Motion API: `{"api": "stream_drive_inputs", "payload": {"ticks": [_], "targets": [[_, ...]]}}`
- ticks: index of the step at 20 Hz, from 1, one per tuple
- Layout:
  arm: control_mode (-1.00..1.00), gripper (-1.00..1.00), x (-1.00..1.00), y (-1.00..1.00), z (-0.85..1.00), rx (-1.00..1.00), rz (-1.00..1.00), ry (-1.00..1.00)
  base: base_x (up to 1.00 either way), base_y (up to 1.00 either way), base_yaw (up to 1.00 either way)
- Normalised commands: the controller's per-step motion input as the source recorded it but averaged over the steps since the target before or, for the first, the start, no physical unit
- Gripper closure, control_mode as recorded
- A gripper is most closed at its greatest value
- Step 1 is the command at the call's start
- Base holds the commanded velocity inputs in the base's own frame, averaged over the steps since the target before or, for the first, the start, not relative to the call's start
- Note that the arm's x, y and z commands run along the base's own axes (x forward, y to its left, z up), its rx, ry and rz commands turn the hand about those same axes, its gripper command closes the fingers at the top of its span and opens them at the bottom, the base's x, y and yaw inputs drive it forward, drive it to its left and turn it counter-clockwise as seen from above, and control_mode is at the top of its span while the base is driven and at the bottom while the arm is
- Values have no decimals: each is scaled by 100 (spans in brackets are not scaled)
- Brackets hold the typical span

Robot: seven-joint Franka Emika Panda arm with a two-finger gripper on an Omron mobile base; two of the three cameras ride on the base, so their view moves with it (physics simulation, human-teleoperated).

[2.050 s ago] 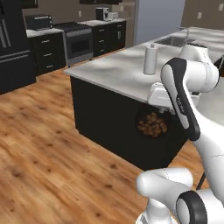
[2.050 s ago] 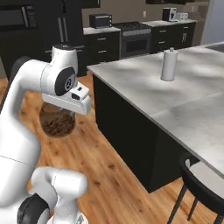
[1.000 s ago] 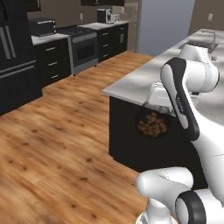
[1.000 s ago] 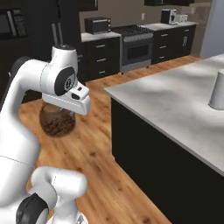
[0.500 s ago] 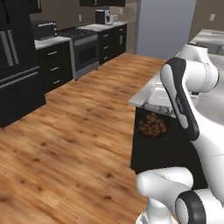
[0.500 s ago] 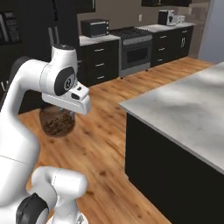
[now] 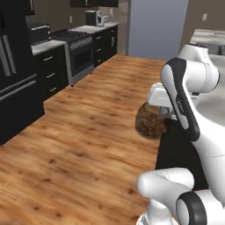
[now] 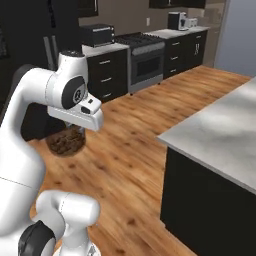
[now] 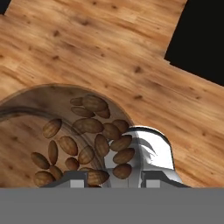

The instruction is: Pick the jar and candle from the dining table and place them in the open cabinet. Close the cabinet after placing the objects.

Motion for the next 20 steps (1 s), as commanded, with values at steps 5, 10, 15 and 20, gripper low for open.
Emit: {"api": "stream_drive_inputs", "payload": {"ticks": [5,10,15,20], "targets": [[100,100,0,0,0,0,0,0,100,80,-25],[100,100,0,0,0,0,0,0,100,64,-24],[100,100,0,0,0,0,0,0,100,52,-22],[100,100,0,0,0,0,0,0,100,50,-11]]}}
